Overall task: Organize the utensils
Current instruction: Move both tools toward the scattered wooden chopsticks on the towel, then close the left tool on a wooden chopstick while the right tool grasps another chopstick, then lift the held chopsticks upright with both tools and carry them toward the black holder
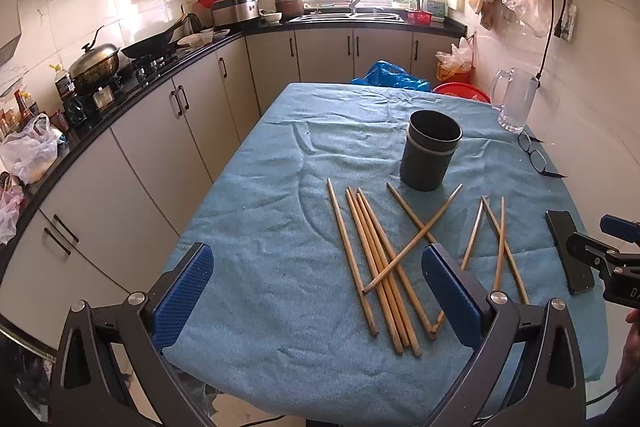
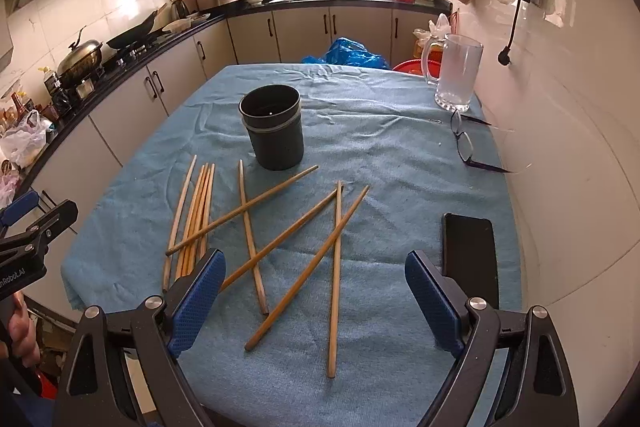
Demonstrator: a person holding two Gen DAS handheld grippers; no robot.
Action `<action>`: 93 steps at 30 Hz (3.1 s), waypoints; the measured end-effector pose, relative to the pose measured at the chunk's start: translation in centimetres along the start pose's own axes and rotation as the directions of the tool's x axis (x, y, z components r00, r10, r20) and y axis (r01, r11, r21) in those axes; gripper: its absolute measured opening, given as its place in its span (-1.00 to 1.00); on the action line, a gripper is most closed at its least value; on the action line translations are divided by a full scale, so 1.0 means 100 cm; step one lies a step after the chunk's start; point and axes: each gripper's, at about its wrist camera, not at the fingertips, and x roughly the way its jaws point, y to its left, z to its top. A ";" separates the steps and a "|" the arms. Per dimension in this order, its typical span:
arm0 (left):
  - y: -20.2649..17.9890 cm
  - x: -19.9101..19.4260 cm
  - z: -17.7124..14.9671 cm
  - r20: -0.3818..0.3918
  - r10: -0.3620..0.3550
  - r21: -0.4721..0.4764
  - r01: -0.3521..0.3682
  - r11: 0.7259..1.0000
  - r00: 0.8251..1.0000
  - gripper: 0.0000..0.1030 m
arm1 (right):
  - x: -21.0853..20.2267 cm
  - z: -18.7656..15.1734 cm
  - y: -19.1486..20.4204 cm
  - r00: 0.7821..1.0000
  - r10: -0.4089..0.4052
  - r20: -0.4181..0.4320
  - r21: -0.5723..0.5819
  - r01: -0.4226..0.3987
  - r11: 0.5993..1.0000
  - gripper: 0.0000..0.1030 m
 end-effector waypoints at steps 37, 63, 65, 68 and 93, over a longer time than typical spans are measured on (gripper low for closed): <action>0.013 0.248 0.042 -0.540 -0.250 -0.168 0.188 0.968 0.803 -0.17 | -0.007 0.010 -0.035 1.000 -0.010 -0.026 0.250 0.016 0.968 0.53; 0.045 0.236 0.028 -0.538 -0.224 -0.005 0.262 0.965 0.812 -0.80 | 0.199 0.053 0.013 0.921 0.272 -0.281 0.636 -0.034 0.771 -0.45; 0.045 0.236 0.028 -0.538 -0.225 0.000 0.267 0.964 0.813 -0.80 | 0.209 0.053 0.016 0.923 0.244 -0.298 0.631 -0.001 0.776 -0.45; 0.039 0.241 0.030 -0.538 -0.226 0.009 0.273 0.962 0.812 -0.79 | 0.218 0.050 0.017 0.920 0.207 -0.333 0.632 0.055 0.773 -0.52; 0.052 0.192 0.045 -0.366 -0.338 -0.100 0.324 0.941 0.867 -0.88 | 0.109 0.062 0.017 0.968 0.243 -0.063 0.475 -0.185 0.860 -0.85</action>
